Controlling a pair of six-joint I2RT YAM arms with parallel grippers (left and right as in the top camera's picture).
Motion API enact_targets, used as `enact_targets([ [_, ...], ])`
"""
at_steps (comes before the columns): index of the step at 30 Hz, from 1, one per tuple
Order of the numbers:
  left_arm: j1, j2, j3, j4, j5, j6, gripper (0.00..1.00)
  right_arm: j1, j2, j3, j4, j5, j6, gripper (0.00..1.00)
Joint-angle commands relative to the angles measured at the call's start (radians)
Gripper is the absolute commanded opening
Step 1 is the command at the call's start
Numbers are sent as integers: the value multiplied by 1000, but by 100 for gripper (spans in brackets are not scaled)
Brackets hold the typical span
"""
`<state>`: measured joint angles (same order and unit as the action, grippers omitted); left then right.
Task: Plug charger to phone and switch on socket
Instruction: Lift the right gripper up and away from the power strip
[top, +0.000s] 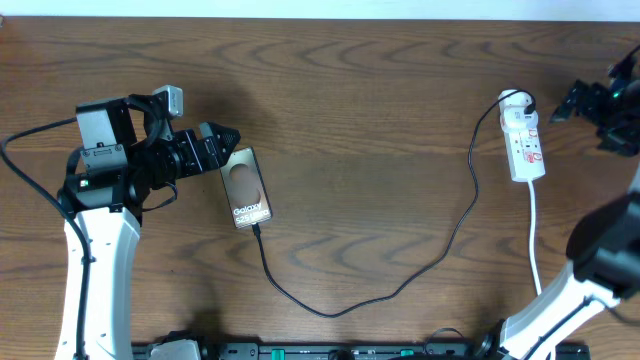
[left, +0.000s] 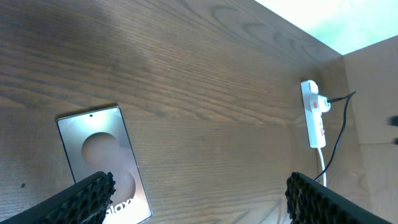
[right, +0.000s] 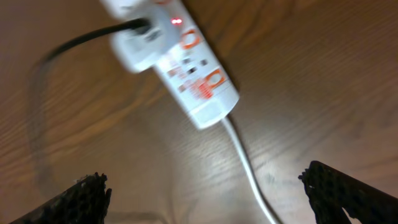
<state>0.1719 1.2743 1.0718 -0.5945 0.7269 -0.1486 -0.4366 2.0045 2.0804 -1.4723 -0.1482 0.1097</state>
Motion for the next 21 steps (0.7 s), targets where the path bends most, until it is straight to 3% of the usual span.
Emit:
enact_targets([
  [1, -1, -1, 6, 0, -6, 21, 90, 33, -117, 22, -23, -27, -33, 99],
  [10, -1, -1, 6, 0, -6, 21, 90, 98, -303, 22, -69, -97, -32, 99],
  [21, -1, -1, 6, 0, -6, 21, 90, 104, -331, 18, -69, -93, -33, 99],
])
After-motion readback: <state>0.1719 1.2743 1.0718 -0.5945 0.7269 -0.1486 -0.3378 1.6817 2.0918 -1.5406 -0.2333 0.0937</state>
